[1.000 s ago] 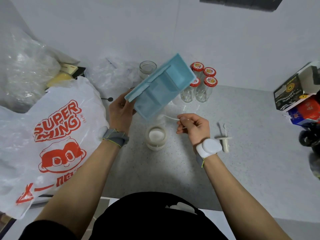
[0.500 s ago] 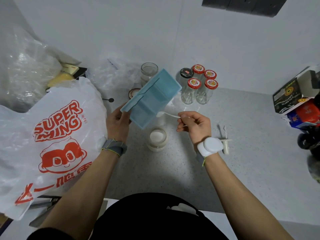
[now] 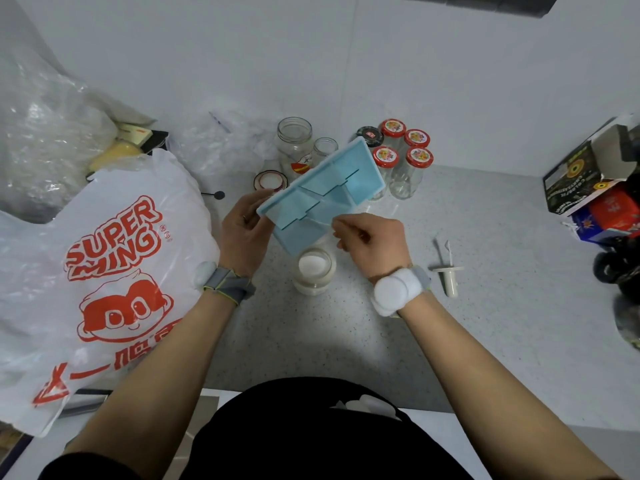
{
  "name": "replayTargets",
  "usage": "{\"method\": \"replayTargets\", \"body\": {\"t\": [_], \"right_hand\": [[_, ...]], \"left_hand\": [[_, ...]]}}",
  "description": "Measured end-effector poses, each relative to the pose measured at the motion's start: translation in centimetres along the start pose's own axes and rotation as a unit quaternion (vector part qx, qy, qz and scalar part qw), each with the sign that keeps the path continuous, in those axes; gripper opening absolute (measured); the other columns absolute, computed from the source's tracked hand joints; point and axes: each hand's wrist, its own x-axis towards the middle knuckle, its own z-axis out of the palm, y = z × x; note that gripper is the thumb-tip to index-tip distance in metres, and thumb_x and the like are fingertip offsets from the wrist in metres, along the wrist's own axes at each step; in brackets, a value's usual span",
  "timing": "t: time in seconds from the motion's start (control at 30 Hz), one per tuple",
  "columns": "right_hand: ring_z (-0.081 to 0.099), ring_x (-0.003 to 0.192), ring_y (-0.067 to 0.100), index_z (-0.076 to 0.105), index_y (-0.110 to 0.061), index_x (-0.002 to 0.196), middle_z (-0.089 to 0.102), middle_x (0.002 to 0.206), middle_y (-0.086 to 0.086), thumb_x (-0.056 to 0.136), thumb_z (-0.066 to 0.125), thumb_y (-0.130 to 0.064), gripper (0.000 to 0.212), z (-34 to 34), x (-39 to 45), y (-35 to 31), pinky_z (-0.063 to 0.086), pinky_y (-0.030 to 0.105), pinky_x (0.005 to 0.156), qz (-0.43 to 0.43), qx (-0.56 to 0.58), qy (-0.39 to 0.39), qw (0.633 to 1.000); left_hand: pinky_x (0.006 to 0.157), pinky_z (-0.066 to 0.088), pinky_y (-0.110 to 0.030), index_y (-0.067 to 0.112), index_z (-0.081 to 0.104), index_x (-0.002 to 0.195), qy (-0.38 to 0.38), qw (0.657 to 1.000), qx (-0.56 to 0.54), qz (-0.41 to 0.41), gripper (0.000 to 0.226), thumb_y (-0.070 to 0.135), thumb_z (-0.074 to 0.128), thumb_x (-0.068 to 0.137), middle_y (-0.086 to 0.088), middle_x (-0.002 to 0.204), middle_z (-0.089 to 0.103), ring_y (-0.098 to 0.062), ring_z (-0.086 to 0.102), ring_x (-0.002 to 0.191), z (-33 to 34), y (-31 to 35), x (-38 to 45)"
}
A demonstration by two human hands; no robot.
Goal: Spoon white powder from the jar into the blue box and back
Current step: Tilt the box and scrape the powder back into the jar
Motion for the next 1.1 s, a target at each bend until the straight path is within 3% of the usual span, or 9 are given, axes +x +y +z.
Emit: {"method": "replayTargets", "body": {"t": [0.07,0.13,0.23,0.33,0.5,0.63,0.7,0.87,1.1], "right_hand": [[0.065,0.066,0.027,0.071,-0.008,0.088,0.068,0.072,0.009,0.09,0.058,-0.019,0.018,0.5,0.4,-0.3,0.054,0.036,0.062,-0.112,-0.129,-0.03,0.985],[0.062,0.062,0.034,0.071,-0.006,0.085,0.063,0.069,0.013,0.088,0.056,-0.018,0.019,1.5,0.9,-0.3,0.052,0.037,0.053,-0.15,-0.196,-0.051,0.968],[0.062,0.059,0.037,0.07,-0.003,0.082,0.061,0.069,0.016,0.084,0.056,-0.013,0.017,2.7,1.1,-0.1,0.052,0.04,0.05,-0.153,-0.224,-0.077,0.96],[0.063,0.07,0.038,0.07,-0.002,0.087,0.063,0.076,0.018,0.086,0.053,-0.011,0.019,3.0,1.2,0.1,0.052,0.043,0.061,-0.127,-0.19,-0.115,0.967],[0.065,0.08,0.029,0.072,-0.006,0.084,0.071,0.08,0.011,0.089,0.055,-0.012,0.019,3.1,1.4,-0.5,0.046,0.029,0.073,0.009,-0.104,-0.097,0.99],[0.056,0.048,0.011,0.067,-0.013,0.067,0.065,0.057,0.001,0.088,0.057,-0.016,0.023,2.3,1.6,-0.7,0.049,0.026,0.06,0.159,-0.041,-0.065,0.984],[0.049,0.037,0.013,0.067,-0.009,0.062,0.061,0.051,0.003,0.088,0.057,-0.015,0.027,2.0,1.6,-0.8,0.045,0.024,0.049,0.224,0.033,-0.042,0.973],[0.045,0.034,0.012,0.064,-0.006,0.065,0.056,0.054,0.008,0.09,0.057,-0.005,0.026,1.9,2.0,-1.1,0.04,0.019,0.035,0.348,0.225,-0.011,0.91],[0.044,0.035,0.012,0.064,-0.002,0.07,0.056,0.052,0.007,0.089,0.059,-0.004,0.019,0.8,2.0,-0.8,0.039,0.018,0.034,0.389,0.285,0.012,0.876]], "left_hand": [[0.077,0.058,-0.034,0.022,0.065,0.106,-0.013,1.0,0.002,0.012,0.023,0.006,0.063,0.09,0.002,0.1,0.07,-0.006,0.065,0.088,0.3,0.0,-0.1],[0.077,0.058,-0.034,0.016,0.065,0.108,-0.015,1.0,-0.001,0.015,0.021,0.005,0.063,0.09,0.0,0.101,0.069,-0.007,0.065,0.089,0.5,-0.1,-0.1],[0.076,0.057,-0.031,0.009,0.065,0.11,-0.002,1.0,-0.002,0.015,0.02,0.003,0.063,0.09,-0.002,0.101,0.069,-0.007,0.065,0.089,0.6,-0.2,-0.1],[0.075,0.057,-0.028,0.009,0.065,0.108,0.0,1.0,0.0,0.018,0.019,0.002,0.061,0.09,0.002,0.098,0.069,-0.004,0.065,0.087,0.9,-0.1,-0.2],[0.073,0.057,-0.024,0.013,0.065,0.105,-0.01,1.0,0.002,0.021,0.018,0.003,0.06,0.091,0.009,0.095,0.068,0.001,0.065,0.084,1.5,-0.5,-0.4],[0.078,0.057,-0.04,0.03,0.069,0.101,-0.01,1.0,-0.012,0.0,0.023,0.01,0.062,0.092,0.008,0.095,0.071,-0.011,0.066,0.089,1.0,-1.1,0.2],[0.08,0.056,-0.05,0.039,0.071,0.096,-0.003,1.0,-0.022,-0.012,0.027,0.014,0.063,0.091,0.008,0.094,0.073,-0.014,0.066,0.088,0.8,-1.1,0.6],[0.079,0.055,-0.059,0.041,0.072,0.093,0.002,0.999,-0.034,-0.032,0.015,0.03,0.066,0.085,0.007,0.09,0.073,-0.017,0.066,0.085,0.8,-0.9,1.0],[0.079,0.054,-0.061,0.039,0.073,0.093,0.015,0.999,-0.024,-0.04,0.017,0.027,0.065,0.086,-0.001,0.093,0.073,-0.02,0.067,0.088,0.5,-1.1,1.1]]}}
